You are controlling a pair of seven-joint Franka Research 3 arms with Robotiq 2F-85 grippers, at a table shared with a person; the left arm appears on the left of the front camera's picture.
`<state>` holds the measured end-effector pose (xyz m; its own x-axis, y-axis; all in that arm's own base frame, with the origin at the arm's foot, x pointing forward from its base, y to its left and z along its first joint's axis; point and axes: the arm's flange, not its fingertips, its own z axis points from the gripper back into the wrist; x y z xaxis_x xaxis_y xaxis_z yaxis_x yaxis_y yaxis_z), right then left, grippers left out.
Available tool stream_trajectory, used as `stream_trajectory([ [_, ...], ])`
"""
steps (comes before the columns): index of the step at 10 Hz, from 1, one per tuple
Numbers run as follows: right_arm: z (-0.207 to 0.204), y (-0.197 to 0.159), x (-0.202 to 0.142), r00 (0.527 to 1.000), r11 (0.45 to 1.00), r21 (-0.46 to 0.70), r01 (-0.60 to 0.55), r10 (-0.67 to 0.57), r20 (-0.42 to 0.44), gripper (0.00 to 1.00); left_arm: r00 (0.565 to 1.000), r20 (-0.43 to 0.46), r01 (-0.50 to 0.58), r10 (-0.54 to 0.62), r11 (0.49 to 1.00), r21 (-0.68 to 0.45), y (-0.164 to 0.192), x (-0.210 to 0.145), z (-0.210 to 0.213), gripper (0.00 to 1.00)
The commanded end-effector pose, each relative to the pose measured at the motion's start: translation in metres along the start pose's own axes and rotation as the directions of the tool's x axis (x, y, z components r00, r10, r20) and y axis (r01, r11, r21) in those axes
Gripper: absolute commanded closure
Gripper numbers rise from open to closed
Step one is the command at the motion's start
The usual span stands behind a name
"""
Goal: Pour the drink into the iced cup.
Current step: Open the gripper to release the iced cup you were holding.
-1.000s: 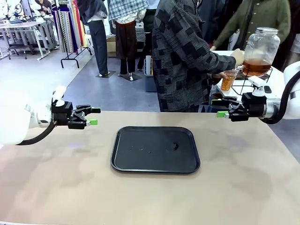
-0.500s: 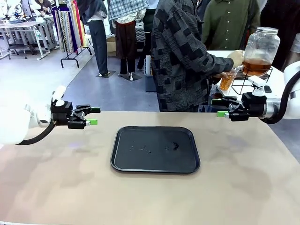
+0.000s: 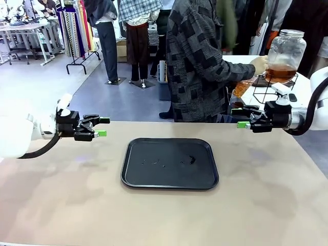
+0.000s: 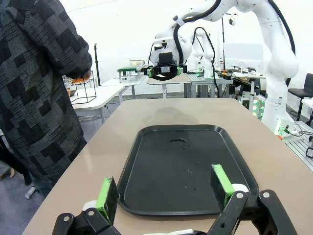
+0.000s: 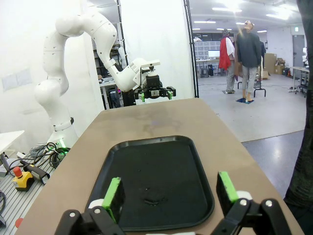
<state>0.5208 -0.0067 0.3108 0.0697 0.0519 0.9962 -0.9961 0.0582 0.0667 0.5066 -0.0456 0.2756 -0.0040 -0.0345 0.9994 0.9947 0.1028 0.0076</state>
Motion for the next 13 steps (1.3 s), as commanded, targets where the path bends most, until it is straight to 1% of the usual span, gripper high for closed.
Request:
stream_trajectory([
  [1,0.0009,0.0013,0.0025,1.0,1.0,0.002,0.006,-0.006,0.009,0.0,1.0,0.004,0.001,-0.001,1.0,0.003,-0.0003,0.002,-0.0002,0.0],
  [13,0.0009,0.0013,0.0025,1.0,1.0,0.002,0.006,-0.006,0.009,0.0,1.0,0.004,0.001,-0.001,1.0,0.003,-0.0003,0.002,-0.0002,0.0],
])
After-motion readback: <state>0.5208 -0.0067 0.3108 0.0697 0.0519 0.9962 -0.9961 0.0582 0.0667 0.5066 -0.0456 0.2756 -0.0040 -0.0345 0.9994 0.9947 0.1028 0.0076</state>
